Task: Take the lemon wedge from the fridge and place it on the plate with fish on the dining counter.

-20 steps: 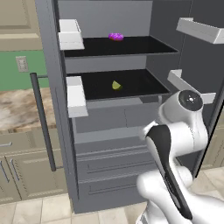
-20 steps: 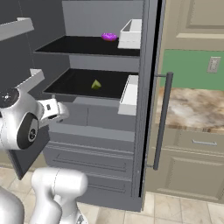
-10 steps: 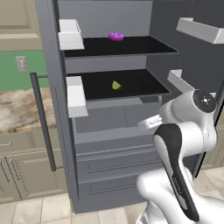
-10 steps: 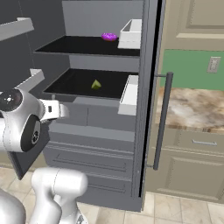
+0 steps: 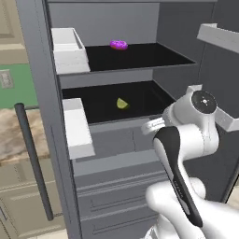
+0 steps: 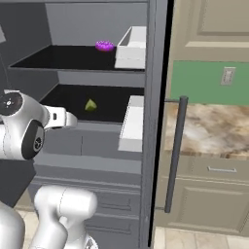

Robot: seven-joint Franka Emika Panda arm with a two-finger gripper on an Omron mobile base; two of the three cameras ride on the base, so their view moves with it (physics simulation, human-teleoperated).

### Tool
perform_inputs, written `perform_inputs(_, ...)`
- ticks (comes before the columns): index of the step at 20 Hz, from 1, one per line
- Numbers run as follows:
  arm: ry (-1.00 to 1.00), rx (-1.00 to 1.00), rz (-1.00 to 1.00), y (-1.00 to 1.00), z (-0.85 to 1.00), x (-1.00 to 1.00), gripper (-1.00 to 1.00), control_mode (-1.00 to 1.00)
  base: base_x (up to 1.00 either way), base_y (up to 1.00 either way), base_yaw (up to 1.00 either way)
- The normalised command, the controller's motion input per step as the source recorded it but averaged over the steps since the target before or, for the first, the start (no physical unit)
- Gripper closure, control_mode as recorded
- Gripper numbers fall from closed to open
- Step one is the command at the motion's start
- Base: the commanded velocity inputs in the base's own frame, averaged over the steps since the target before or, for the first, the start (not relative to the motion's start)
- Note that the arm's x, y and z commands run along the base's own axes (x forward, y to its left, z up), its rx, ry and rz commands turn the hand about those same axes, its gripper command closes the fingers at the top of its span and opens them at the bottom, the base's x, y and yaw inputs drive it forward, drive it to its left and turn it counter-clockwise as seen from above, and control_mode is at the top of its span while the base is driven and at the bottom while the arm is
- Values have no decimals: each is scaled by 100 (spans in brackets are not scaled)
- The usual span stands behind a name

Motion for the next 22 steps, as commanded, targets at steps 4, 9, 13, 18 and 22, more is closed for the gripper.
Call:
perform_inputs(4, 0, 0, 0, 0, 0, 0, -100, 100, 52, 0, -6)
perform_inputs(9, 0, 0, 0, 0, 0, 0, -100, 100, 71, 0, -8)
perform_inputs(13, 0, 0, 0, 0, 0, 0, -100, 100, 70, 0, -4)
perform_inputs(18, 0, 2, 0, 0, 0, 8, -100, -100, 29, 3, 0)
perform_inputs(22, 0, 17, -1, 0, 0, 79, -100, -100, 0, 0, 0)
